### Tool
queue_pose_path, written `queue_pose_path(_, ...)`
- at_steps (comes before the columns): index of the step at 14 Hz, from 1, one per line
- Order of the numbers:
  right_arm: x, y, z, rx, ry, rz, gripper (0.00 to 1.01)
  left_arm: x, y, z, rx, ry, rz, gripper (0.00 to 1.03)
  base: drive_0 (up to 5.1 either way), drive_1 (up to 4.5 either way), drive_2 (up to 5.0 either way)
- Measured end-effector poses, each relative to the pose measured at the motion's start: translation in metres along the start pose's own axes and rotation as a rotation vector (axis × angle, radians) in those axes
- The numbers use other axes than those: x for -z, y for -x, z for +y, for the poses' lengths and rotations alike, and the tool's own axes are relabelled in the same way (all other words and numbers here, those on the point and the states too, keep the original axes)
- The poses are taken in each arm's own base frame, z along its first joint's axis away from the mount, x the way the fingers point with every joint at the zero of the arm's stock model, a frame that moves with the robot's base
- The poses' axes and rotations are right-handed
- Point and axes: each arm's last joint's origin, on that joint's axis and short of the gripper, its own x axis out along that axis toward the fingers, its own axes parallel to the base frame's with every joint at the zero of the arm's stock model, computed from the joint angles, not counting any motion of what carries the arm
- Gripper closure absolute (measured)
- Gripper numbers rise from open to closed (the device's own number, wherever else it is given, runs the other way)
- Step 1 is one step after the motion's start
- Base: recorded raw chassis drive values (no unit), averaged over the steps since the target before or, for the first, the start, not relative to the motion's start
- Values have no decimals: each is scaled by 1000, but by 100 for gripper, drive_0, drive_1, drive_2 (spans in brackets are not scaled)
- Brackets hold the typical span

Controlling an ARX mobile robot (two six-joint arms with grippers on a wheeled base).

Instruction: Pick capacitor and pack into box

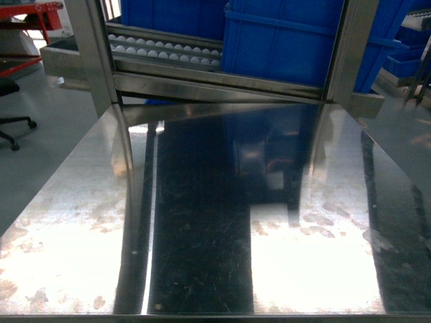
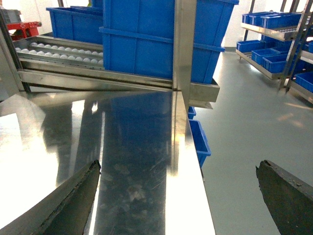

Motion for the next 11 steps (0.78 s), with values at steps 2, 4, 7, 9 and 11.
queue_pose_path(2, 0, 0, 0, 0, 0, 0, 3, -1, 5, 0, 0, 0, -6, 58, 0, 0, 0)
queue_pose_path(4, 0, 0, 0, 0, 0, 0, 3, -1, 9, 0, 0, 0, -8, 58, 0, 0, 0)
queue_pose_path(7, 0, 0, 0, 0, 0, 0, 3, 2, 20, 0, 0, 0, 21, 58, 0, 0, 0)
queue_pose_path(9, 0, 0, 0, 0, 0, 0, 3, 2, 26, 0, 0, 0, -2, 58, 0, 0, 0)
queue_pose_path(11, 0, 0, 0, 0, 0, -2, 3, 4, 26, 0, 0, 1, 17, 58, 0, 0, 0)
